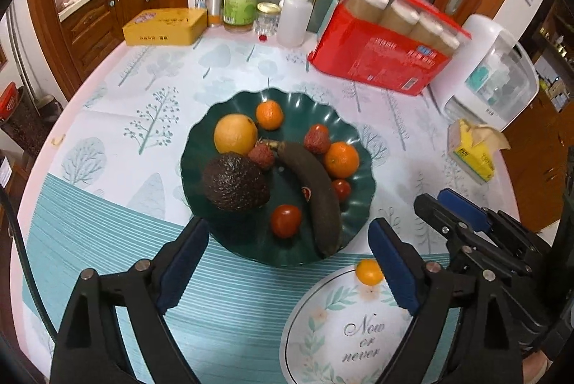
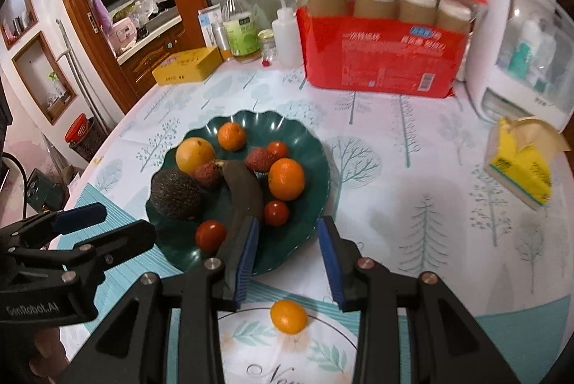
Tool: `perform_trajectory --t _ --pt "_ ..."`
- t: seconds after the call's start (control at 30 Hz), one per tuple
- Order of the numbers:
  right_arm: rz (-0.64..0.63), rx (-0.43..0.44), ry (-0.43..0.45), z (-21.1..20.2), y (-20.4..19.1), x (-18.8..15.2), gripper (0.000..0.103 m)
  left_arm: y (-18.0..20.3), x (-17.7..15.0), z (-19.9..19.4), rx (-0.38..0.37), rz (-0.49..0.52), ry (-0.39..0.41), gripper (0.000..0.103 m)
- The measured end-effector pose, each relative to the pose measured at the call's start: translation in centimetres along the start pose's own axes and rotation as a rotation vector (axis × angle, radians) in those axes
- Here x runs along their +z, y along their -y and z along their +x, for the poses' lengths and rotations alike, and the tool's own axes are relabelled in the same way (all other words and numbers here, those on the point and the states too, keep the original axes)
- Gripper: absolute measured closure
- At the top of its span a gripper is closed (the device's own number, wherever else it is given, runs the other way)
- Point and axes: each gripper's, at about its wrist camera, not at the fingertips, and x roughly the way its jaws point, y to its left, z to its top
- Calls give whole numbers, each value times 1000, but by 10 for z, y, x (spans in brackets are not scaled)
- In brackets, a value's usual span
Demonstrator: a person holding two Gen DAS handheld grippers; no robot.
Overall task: Organize fruits
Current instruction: 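Move the right gripper to the small orange on the white plate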
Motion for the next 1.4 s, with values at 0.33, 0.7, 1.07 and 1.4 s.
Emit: perform_trajectory --t 0.33,0.7,1.07,1.4 --pt "-18 -23 110 -76 -19 -4 58 4 -13 -62 -24 60 92 11" --pt "-58 -19 93 -91 -24 -28 49 -10 -37 -67 11 31 99 3" --pt "-40 10 -56 -18 -2 -76 49 -33 -79 9 84 -31 -21 3" --pt "-46 22 -148 42 9 -95 49 -29 -94 58 123 -3 -95 3"
